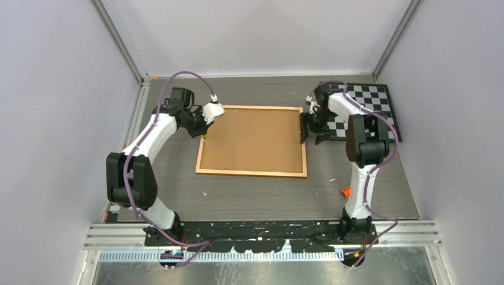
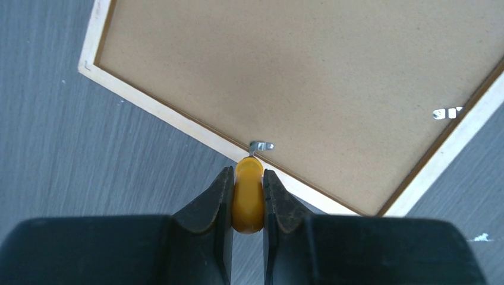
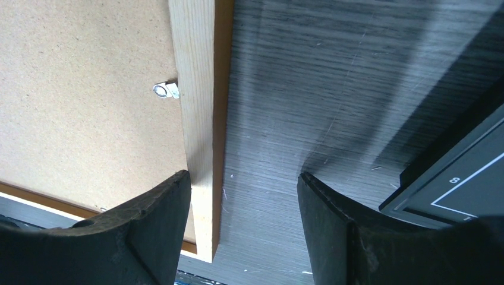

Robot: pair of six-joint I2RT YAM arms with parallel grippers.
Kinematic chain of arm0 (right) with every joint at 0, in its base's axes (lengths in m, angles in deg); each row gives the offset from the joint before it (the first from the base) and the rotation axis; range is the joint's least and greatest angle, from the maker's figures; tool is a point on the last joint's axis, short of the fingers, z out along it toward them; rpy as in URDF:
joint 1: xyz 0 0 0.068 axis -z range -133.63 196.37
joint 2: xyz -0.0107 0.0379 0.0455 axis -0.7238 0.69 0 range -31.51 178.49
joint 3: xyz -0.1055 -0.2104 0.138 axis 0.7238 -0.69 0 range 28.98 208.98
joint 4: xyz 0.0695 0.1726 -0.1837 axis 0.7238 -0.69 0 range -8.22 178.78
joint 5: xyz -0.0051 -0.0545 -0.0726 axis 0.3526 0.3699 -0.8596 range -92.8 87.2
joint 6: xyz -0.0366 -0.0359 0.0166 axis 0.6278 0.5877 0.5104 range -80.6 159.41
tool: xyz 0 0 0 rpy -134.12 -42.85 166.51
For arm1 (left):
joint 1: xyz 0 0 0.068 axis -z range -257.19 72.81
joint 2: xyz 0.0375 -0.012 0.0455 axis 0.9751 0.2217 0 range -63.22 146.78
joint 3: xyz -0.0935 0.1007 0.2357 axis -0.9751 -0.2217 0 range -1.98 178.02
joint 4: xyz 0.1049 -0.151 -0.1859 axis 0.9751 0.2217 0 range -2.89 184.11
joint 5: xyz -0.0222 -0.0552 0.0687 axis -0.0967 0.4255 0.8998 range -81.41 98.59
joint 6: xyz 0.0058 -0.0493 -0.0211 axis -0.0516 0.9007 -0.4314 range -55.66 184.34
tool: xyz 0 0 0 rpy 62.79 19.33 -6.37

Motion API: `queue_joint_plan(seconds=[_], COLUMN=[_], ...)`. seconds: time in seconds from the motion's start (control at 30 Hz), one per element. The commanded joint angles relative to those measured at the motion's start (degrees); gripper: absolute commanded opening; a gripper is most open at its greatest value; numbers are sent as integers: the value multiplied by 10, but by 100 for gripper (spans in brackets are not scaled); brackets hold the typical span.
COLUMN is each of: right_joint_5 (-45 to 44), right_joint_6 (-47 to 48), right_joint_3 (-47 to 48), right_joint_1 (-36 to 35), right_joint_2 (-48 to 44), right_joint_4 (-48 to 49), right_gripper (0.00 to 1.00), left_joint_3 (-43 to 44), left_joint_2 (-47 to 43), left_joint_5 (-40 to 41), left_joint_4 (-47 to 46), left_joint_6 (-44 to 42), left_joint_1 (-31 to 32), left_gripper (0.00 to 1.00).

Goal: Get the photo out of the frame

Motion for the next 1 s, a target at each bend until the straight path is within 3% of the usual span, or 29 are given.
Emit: queue_joint_plan(seconds=[0.0,0.3,0.6,0.97], right_joint_5=[-43,-45,-43,-35], right_joint_6=[12,20,17,22], right_joint_3=[9,18,15,25], right_joint_1=[-3,-4,-5,-5], right_joint_2=[19,25,27,27], right_joint_4=[12,4,10,3], right_gripper=[70,70,69,70], left_joint_3=[-28,-31,-9,-36], left_joint_2=[2,13,-35,-72], left_joint_5=[-15,-52,-17,29], left_joint_4=[-79,-98,-92,-68], left_joint_6=[4,32,100,95], left_joint_1=[-6,-5,-8,-8], left_gripper=[0,0,0,0])
